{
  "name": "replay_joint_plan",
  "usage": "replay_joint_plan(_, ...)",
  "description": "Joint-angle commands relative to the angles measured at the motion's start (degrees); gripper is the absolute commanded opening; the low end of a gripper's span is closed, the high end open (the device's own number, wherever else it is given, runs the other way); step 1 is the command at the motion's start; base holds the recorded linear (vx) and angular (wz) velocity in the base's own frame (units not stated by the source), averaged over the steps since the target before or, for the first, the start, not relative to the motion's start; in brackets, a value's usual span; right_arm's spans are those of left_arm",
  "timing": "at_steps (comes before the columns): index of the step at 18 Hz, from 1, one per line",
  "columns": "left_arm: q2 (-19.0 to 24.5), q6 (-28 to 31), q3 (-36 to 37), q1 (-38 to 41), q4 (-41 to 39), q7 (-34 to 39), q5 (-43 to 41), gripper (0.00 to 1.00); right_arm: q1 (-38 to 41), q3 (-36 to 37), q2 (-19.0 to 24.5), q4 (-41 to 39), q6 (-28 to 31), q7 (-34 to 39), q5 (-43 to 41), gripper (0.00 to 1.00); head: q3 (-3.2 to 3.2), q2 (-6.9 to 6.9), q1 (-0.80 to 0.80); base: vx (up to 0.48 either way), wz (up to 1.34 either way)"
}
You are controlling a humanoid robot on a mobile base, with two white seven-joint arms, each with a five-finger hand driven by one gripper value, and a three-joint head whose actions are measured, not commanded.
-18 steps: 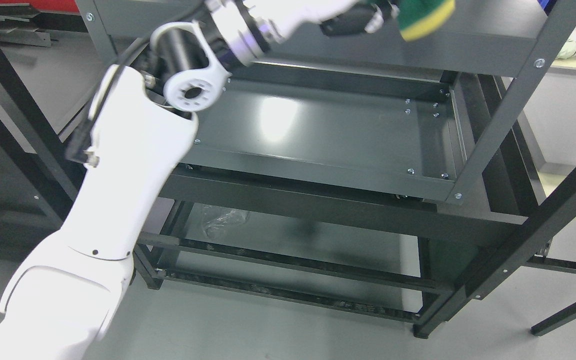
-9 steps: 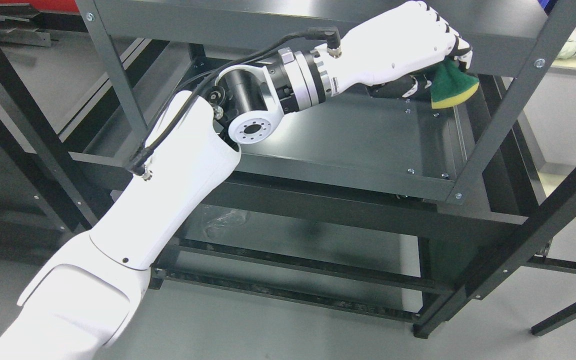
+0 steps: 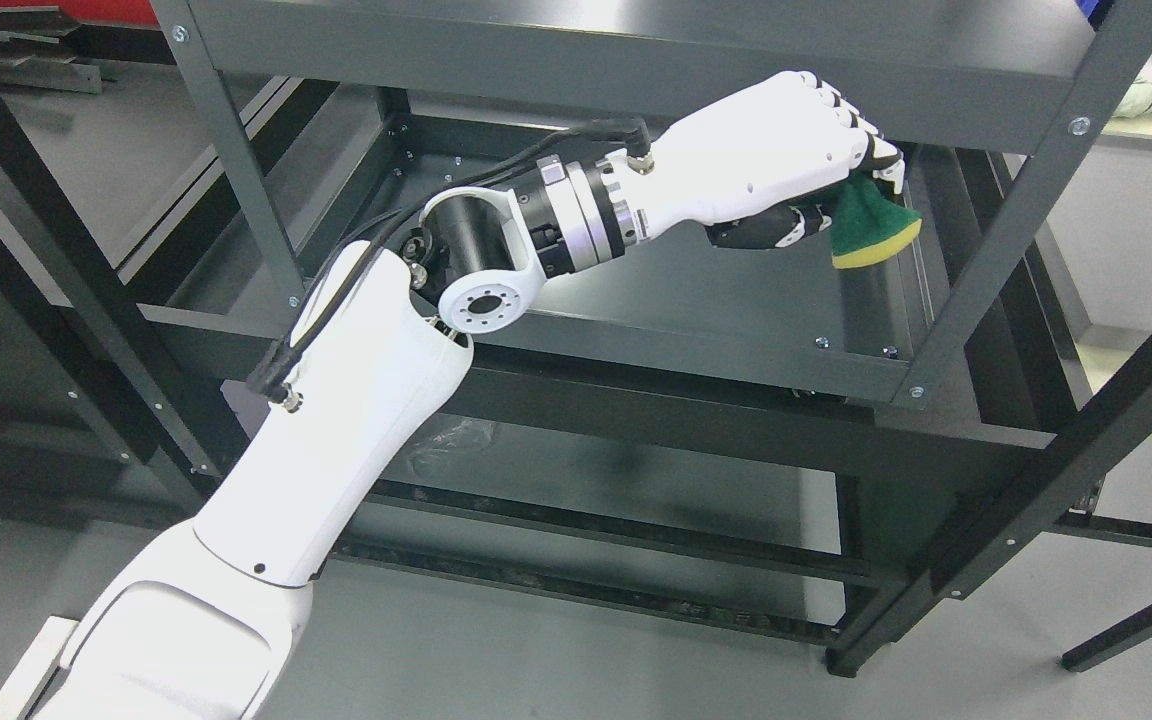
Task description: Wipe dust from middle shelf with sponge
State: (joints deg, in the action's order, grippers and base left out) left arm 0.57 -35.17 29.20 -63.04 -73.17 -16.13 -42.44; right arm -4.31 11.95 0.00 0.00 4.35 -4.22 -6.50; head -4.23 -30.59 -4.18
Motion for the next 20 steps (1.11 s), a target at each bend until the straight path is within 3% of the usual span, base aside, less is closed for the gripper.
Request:
replay_joint_plan(1,1.88,-3.59,-21.79,3.26,-4.88,-2.50,0.08,0.00,0.00,0.00,-1.00,-1.00,0.04,0.00,0.00,1.00,0.00,0.00,0.00,0.000,0.00)
replay_joint_plan(5,6.37,-6.05,-30.41,7.91,-4.62,-2.77,0.52,0.00,0.00,0.00,-1.00,-1.00,0.04,0.00,0.00,1.00,0.00,0.00,0.00,0.000,0.00)
replay_joint_plan(11,9.09,-9.83,-45.00,10.83,-4.88,-3.03,2.17,0.00,0.00,0.00,-1.00,-1.00,0.04,0.00,0.00,1.00,0.00,0.00,0.00,0.000,0.00)
replay_joint_plan(15,15.50,-9.83,-51.16,12.66,-4.79,-3.03,6.66,0.00,0.00,0.00,-1.00,-1.00,0.04,0.00,0.00,1.00,0.00,0.00,0.00,0.000,0.00)
replay_joint_plan(20,22.01,-9.83,-59.77,20.74,-2.60,-2.86,12.46,0.01,0.00,0.00,-1.00,-1.00,0.04,0.00,0.00,1.00,0.00,0.00,0.00,0.000,0.00)
